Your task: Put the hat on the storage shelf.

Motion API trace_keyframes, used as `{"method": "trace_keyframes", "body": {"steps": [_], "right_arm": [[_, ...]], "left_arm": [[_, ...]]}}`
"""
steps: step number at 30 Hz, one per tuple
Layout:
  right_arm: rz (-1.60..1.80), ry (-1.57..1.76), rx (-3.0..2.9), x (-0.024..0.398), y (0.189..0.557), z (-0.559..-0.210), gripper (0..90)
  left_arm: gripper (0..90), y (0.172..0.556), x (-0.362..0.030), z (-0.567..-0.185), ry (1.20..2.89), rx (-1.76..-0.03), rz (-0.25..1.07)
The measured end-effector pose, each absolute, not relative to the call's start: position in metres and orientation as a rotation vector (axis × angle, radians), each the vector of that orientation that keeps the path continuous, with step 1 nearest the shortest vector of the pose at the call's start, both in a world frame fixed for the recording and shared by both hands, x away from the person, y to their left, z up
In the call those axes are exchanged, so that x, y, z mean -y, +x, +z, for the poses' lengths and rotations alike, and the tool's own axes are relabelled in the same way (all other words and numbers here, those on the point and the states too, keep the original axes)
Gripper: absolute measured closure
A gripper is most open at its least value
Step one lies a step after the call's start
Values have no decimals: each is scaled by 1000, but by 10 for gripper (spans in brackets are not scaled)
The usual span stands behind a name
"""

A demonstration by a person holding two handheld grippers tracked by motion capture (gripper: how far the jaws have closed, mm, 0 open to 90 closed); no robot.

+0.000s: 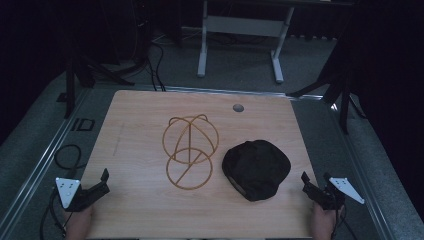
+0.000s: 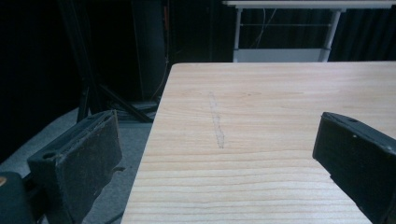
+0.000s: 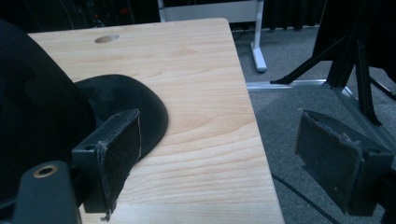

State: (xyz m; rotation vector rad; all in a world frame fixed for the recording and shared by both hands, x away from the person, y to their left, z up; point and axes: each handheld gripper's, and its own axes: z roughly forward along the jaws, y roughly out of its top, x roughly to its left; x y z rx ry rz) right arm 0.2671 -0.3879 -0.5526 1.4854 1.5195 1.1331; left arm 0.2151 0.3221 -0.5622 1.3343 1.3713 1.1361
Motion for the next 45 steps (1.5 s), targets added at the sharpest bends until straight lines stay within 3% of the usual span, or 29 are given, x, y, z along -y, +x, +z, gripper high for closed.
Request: {"method": "trace_keyframes", "body": {"steps": [20, 31, 45], "right_arm": [[1209, 1485, -1718, 414, 269, -540, 172], [1435, 1288, -1967, 372, 275, -505, 129], [1499, 1137, -2122, 322, 290, -496, 113]], "left_arm": [[16, 214, -317, -562, 1382, -1316, 1124], [16, 215, -316, -563, 1397, -1321, 1128], [16, 215, -316, -563, 1404, -1313, 1124]]}}
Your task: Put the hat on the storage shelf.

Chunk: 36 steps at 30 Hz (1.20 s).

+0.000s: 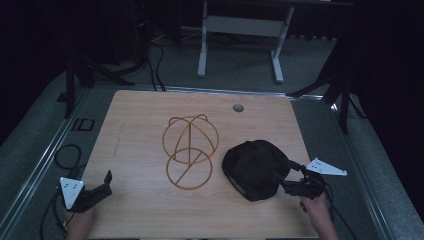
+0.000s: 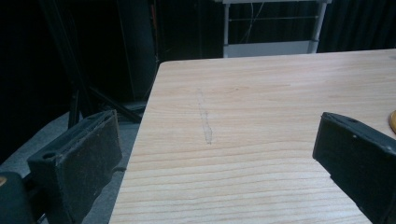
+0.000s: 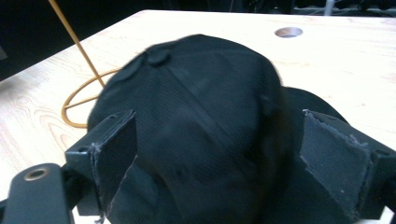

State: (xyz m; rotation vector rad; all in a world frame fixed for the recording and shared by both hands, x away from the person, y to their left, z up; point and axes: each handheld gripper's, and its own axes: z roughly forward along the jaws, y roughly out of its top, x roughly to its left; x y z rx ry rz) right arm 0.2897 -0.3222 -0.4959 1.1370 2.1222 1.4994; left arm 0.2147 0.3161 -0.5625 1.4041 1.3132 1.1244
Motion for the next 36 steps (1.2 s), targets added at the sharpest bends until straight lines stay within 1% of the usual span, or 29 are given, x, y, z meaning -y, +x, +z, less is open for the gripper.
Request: {"method": "trace_keyframes", "body": {"steps": [5, 13, 19, 24, 25, 27, 28, 33, 35, 36], "right_arm": [[1480, 1086, -2167, 306, 298, -497, 104], [1412, 1103, -2215, 304, 302, -506, 98], [1339, 1095, -2322, 300, 300, -525, 99], [1306, 1076, -2359, 293, 301, -533, 107], [1305, 1075, -2354, 292, 301, -535, 139], [1290, 1073, -2359, 288, 302, -538, 143], [1274, 1063, -2351, 285, 302, -539, 166], [1235, 1062, -2335, 276, 304, -539, 179], [1220, 1064, -2321, 273, 306, -537, 231], [1225, 1071, -2315, 273, 307, -537, 279]], "left_arm": [[16, 215, -316, -563, 1404, -1309, 1116], [16, 215, -317, -563, 1406, -1306, 1111], [16, 215, -316, -563, 1412, -1302, 1112], [16, 215, -316, -563, 1413, -1302, 1110], [16, 215, -316, -563, 1412, -1302, 1111], [16, 215, -316, -563, 1412, -1302, 1111], [17, 215, -316, -563, 1412, -1301, 1112], [16, 215, -316, -563, 1412, -1300, 1109], [16, 215, -316, -563, 1412, -1298, 1108], [16, 215, -316, -563, 1412, -1299, 1107]]}}
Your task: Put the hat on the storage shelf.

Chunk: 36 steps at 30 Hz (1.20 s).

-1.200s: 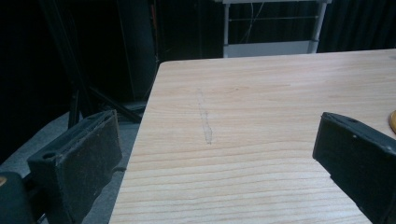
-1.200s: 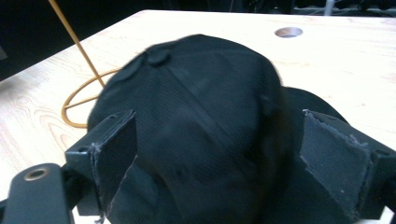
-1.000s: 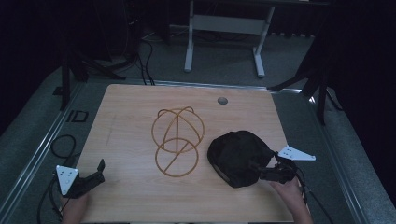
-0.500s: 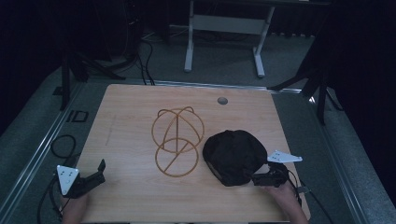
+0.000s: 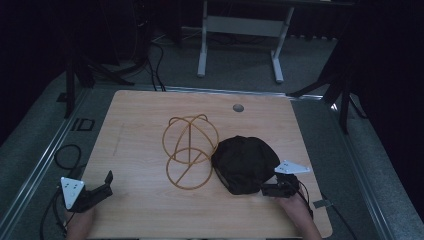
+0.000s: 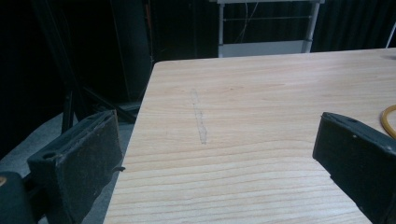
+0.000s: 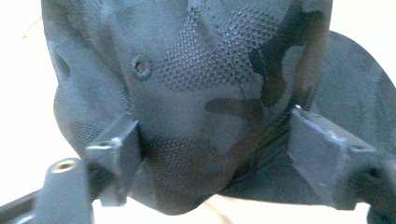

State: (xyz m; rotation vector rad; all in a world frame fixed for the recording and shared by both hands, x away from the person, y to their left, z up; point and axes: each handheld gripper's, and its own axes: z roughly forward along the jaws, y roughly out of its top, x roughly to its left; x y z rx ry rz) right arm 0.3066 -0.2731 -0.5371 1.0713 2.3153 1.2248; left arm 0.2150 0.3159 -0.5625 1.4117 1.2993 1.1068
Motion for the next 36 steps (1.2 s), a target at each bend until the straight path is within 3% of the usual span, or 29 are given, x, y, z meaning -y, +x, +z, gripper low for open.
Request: {"method": "trace_keyframes", "body": {"steps": [4, 8, 10, 11, 20, 36], "right_arm": [[1238, 1078, -2302, 275, 309, -534, 530], [1191, 1070, -2285, 272, 311, -532, 689], [1190, 1078, -2276, 270, 312, -531, 855], [1177, 1091, -2267, 269, 313, -530, 892], [1185, 1110, -2208, 269, 312, -523, 900], [1314, 1160, -2022, 292, 301, -479, 900]], "left_arm": [[16, 215, -316, -563, 1412, -1298, 1105], [16, 215, -316, -563, 1413, -1298, 1105], [16, 215, -316, -563, 1412, -1299, 1105], [16, 215, -316, -563, 1413, -1298, 1104], [16, 215, -316, -563, 1412, -1293, 1104], [16, 215, -315, -563, 1419, -1289, 1102]]}}
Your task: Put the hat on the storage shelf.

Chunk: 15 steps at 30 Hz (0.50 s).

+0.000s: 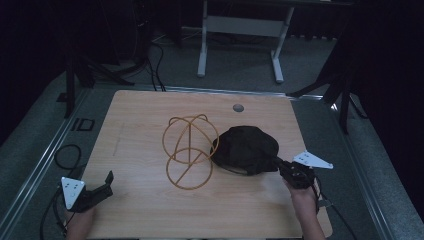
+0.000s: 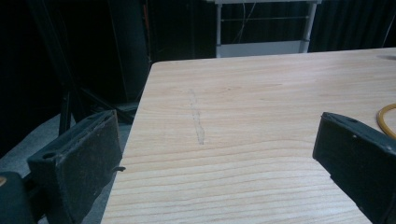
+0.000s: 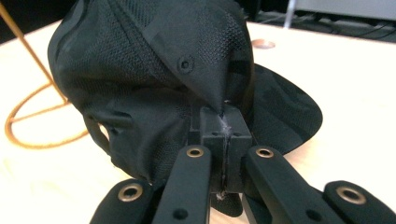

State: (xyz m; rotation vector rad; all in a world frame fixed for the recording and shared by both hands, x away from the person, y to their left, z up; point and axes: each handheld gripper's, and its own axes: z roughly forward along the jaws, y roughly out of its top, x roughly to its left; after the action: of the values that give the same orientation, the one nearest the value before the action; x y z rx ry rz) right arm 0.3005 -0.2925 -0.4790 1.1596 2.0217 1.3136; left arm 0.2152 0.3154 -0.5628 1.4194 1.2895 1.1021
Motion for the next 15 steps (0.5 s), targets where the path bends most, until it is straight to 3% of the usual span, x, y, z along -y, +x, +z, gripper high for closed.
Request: {"method": "trace_keyframes", "body": {"steps": [15], "right_arm": [[1502, 1212, -1826, 312, 291, -421, 900]], "left_arm": [[16, 215, -315, -563, 1423, -1285, 1102]]}}
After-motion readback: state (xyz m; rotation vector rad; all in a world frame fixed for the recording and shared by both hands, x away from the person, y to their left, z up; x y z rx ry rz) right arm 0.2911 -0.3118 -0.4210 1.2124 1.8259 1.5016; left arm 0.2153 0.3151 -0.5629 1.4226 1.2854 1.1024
